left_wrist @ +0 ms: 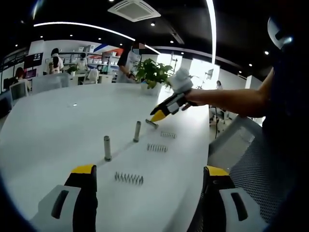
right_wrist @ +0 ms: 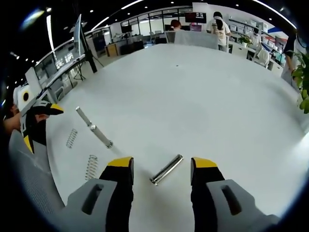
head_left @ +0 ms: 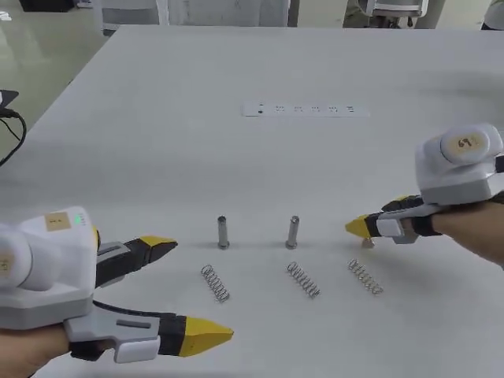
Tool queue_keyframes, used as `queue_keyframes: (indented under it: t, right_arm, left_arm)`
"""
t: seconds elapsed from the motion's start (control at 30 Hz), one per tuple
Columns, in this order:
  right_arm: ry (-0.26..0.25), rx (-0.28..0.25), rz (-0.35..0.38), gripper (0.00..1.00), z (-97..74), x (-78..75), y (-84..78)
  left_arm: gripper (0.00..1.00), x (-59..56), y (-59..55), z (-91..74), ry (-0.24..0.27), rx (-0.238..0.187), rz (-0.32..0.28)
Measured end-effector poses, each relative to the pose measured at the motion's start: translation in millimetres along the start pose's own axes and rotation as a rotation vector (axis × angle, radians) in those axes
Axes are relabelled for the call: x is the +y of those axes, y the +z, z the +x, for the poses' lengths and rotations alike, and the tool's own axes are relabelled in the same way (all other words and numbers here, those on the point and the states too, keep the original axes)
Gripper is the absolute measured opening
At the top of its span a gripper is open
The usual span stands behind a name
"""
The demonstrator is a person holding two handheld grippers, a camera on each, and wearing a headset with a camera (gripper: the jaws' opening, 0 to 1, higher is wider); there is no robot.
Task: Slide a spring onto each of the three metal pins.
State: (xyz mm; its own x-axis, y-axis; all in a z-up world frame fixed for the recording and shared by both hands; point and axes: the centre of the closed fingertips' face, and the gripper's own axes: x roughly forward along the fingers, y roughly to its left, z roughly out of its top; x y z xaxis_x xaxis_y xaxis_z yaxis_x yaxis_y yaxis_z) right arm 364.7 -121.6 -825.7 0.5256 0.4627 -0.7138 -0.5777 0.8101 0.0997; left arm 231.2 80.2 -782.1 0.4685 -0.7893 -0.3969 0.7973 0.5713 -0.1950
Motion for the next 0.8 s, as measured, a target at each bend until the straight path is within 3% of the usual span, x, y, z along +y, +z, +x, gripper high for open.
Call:
queue_keyframes:
  t: [0.8]
  right_arm:
    - [-0.07, 0.1, 0.08, 0.26, 13.2, -10.6, -12.3]
  left_arm:
    - [0.86, -1.7, -5.6, 2.2, -0.014, 0.012, -0.012]
